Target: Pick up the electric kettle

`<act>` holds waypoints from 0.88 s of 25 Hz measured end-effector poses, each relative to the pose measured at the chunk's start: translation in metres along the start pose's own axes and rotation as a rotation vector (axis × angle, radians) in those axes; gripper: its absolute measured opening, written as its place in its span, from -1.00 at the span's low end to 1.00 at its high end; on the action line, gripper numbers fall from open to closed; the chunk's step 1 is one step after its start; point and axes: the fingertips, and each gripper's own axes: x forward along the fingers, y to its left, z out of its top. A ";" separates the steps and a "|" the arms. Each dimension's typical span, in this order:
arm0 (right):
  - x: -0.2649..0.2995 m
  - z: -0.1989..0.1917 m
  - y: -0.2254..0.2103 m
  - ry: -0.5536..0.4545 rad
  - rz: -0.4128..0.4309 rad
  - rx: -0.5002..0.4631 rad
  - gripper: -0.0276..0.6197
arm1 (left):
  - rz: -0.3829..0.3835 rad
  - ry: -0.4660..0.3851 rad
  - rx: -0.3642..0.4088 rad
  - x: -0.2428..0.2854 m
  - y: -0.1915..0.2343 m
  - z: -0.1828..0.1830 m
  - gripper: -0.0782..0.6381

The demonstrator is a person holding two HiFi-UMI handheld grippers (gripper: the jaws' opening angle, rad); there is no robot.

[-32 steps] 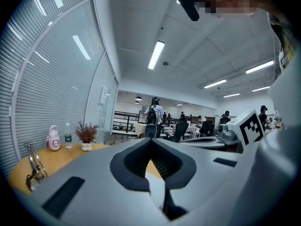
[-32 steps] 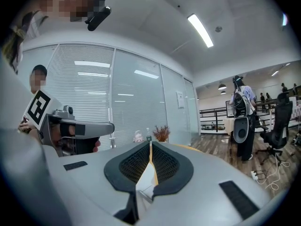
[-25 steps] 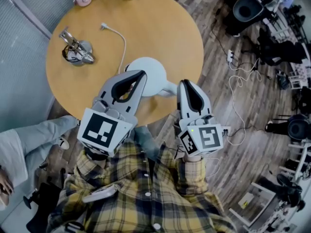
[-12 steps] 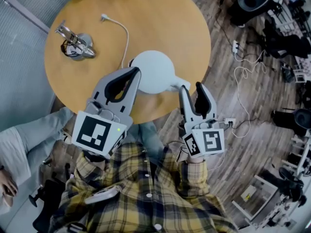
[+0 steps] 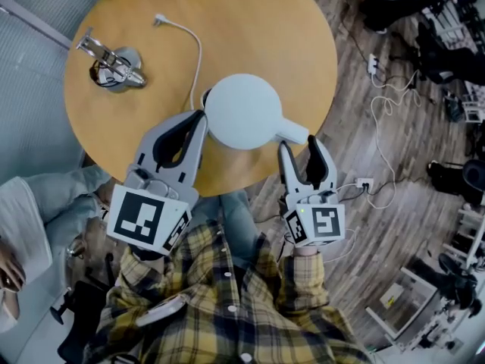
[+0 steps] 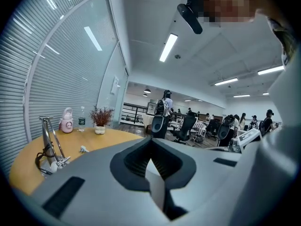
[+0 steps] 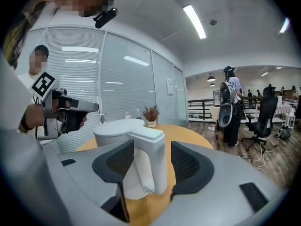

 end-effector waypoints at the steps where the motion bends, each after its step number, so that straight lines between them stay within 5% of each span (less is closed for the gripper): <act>1: 0.001 -0.005 -0.001 0.007 -0.002 0.001 -0.15 | 0.004 0.002 -0.004 0.000 0.001 -0.003 -0.77; 22: 0.048 -0.047 -0.027 -0.013 -0.099 0.043 -0.17 | 0.044 0.061 -0.060 0.010 0.034 -0.053 -0.77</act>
